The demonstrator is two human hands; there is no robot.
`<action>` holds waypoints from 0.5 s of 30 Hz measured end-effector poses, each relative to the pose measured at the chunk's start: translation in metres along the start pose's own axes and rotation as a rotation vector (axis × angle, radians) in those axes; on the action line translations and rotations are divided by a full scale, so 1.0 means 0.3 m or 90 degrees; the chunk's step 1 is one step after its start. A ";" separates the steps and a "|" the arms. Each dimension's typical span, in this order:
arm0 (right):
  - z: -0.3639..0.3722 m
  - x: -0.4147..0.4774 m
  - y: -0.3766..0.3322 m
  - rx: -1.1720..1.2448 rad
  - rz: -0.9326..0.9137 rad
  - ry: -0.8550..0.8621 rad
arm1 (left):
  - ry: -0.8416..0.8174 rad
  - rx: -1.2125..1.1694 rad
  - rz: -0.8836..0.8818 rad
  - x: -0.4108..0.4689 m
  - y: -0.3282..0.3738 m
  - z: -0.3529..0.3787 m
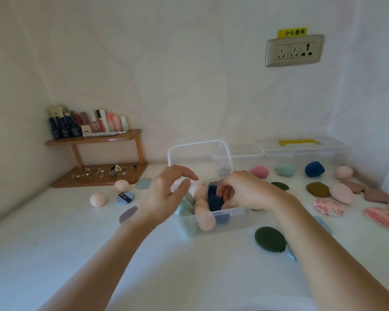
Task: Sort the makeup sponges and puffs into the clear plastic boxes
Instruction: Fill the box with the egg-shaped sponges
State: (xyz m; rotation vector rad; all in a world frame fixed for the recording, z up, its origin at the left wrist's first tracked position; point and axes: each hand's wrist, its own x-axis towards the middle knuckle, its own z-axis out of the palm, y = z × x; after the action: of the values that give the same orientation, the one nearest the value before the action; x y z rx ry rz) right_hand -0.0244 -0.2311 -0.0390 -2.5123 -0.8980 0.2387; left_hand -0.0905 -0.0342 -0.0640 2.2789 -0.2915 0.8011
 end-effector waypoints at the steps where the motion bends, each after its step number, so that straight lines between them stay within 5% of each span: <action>1: -0.010 -0.005 0.007 0.012 -0.003 -0.003 | -0.084 -0.004 0.035 -0.001 0.036 0.010; 4: -0.060 -0.033 0.039 0.090 -0.013 0.021 | -0.243 0.032 0.135 -0.002 0.067 0.060; 7: -0.127 -0.032 0.136 0.205 -0.003 0.153 | -0.291 0.091 0.108 0.014 0.052 0.088; 11: -0.197 0.024 0.413 0.029 0.232 0.409 | -0.326 0.117 0.102 0.028 0.063 0.103; 15: -0.211 0.032 0.630 -0.063 0.385 0.332 | -0.340 0.127 0.072 0.033 0.089 0.113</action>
State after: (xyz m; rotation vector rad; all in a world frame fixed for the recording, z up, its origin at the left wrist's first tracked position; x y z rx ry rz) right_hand 0.1076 -0.3768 -0.0733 -2.6746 0.0621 -0.2757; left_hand -0.0781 -0.0766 -0.0629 2.6595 -0.6083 0.2666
